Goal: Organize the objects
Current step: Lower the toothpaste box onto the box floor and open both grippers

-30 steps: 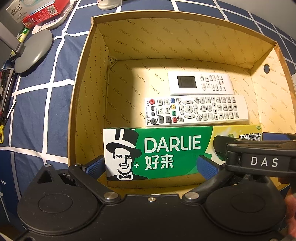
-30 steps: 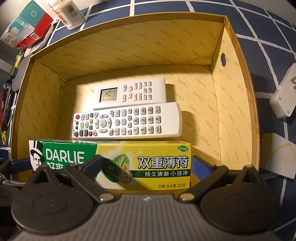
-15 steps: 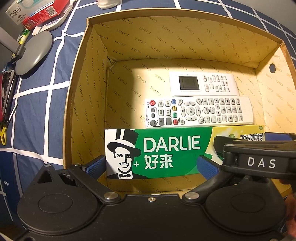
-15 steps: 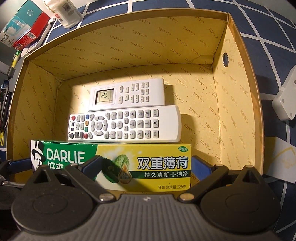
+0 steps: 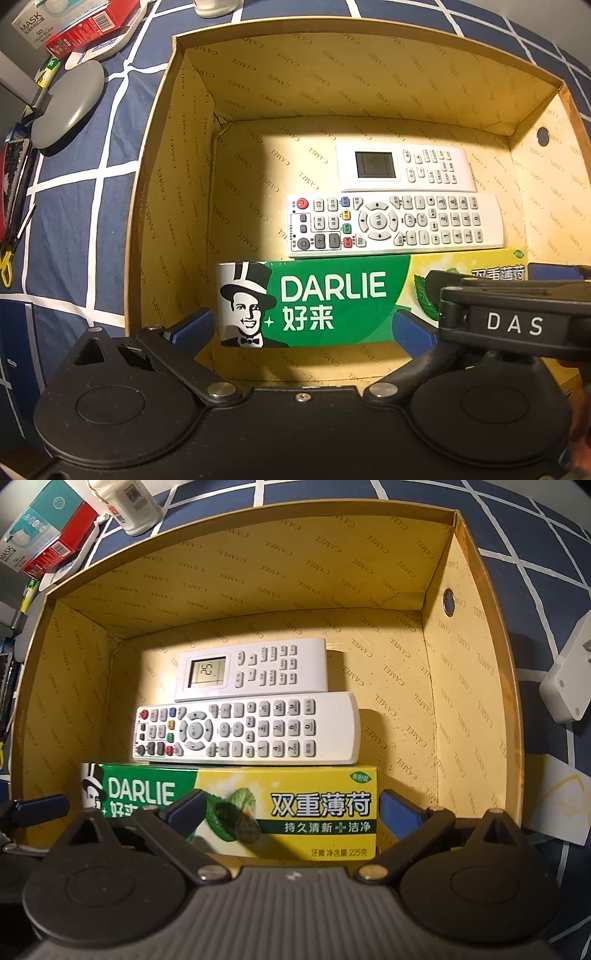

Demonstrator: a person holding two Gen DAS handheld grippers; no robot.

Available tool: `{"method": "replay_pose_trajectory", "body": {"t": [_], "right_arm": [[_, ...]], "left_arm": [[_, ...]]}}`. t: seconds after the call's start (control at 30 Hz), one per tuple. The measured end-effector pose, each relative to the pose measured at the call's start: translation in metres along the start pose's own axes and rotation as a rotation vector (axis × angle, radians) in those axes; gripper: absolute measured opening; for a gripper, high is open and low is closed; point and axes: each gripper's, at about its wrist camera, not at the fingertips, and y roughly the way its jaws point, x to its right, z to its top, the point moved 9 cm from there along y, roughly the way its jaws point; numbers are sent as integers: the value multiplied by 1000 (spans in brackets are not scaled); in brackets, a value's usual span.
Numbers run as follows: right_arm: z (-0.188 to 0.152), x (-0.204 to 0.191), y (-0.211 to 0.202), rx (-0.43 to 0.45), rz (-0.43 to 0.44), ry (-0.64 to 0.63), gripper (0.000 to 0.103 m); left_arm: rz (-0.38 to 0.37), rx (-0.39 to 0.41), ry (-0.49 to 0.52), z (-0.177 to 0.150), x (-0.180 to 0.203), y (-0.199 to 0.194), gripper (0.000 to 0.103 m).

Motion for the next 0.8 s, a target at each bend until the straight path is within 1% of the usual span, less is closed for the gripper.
{"method": "replay_pose_trajectory", "body": {"t": [0.23, 0.47, 0.6, 0.8], "right_arm": [[-1, -4, -21, 46, 60, -1, 100], [-5, 3, -55, 125, 95, 9, 100], [-8, 14, -79, 178, 102, 16, 101], [-15, 45, -107, 233, 99, 48, 102]], "left_arm": [[-28, 43, 4, -7, 5, -17, 103], [-54, 100, 1, -21, 15, -48, 103], [-77, 127, 2, -28, 26, -63, 103], [-99, 161, 42, -33, 56, -80, 103]]}}
